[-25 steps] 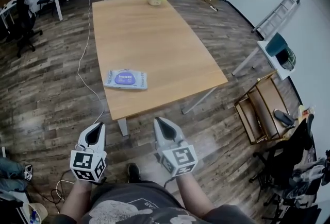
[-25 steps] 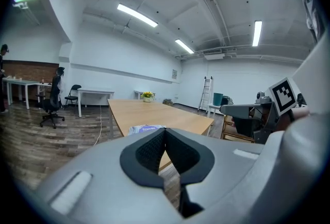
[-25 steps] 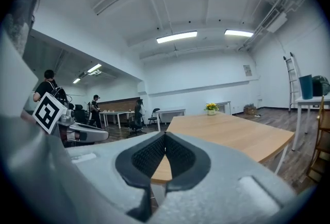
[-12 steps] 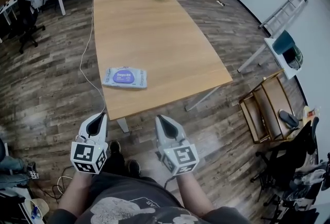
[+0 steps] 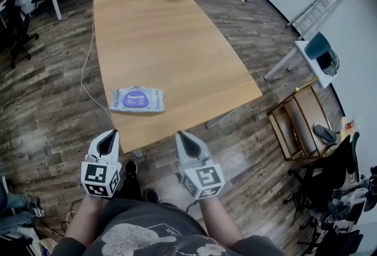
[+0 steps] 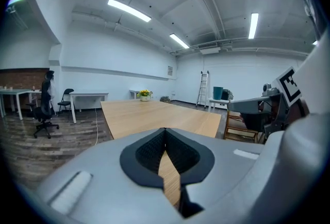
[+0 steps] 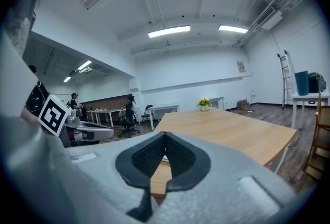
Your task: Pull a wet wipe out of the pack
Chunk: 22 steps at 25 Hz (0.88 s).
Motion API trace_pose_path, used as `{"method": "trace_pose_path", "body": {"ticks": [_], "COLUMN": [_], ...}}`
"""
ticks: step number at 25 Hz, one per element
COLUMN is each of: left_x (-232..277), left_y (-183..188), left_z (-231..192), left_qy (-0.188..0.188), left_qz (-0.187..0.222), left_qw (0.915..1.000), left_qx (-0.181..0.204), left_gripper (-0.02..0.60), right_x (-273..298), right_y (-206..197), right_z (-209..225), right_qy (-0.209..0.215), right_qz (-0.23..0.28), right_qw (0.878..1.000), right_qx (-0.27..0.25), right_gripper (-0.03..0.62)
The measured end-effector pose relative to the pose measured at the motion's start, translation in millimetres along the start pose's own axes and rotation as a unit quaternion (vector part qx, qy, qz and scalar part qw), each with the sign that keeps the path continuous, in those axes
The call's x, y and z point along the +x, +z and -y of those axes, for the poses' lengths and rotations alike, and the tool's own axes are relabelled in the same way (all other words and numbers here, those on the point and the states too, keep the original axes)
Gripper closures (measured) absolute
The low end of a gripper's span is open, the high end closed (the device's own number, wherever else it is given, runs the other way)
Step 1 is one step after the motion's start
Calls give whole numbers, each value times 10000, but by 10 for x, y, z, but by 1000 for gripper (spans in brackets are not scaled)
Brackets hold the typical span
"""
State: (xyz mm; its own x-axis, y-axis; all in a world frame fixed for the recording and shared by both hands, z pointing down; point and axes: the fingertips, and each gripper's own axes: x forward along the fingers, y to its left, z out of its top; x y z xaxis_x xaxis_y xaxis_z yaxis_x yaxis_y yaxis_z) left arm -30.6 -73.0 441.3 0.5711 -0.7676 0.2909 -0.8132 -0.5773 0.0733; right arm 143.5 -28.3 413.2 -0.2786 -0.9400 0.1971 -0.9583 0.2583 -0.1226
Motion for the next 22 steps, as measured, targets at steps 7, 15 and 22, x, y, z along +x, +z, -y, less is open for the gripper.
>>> {"method": "trace_pose_path", "body": {"ticks": [7,15,22], "left_x": [405,876,1149], "left_y": [-32,-341,-580], "left_z": [-309,-515,-676], "left_qy": [-246,-586,-766], "left_qz": [-178,-623,-1029], "left_qw": [9994,9961,9913], "left_qx": [146,213,289], "left_gripper": [563,563,563], "right_x": [679,1245,1584], "right_y": [21,-112,-308], "right_z": [-69,-68,-99], "right_qy": [76,-13,-106], "right_qz": [-224,-615,-1017], "right_qw": [9996,9977,9941], "right_qx": [-174,-268,-352], "right_gripper": [602,602,602]}}
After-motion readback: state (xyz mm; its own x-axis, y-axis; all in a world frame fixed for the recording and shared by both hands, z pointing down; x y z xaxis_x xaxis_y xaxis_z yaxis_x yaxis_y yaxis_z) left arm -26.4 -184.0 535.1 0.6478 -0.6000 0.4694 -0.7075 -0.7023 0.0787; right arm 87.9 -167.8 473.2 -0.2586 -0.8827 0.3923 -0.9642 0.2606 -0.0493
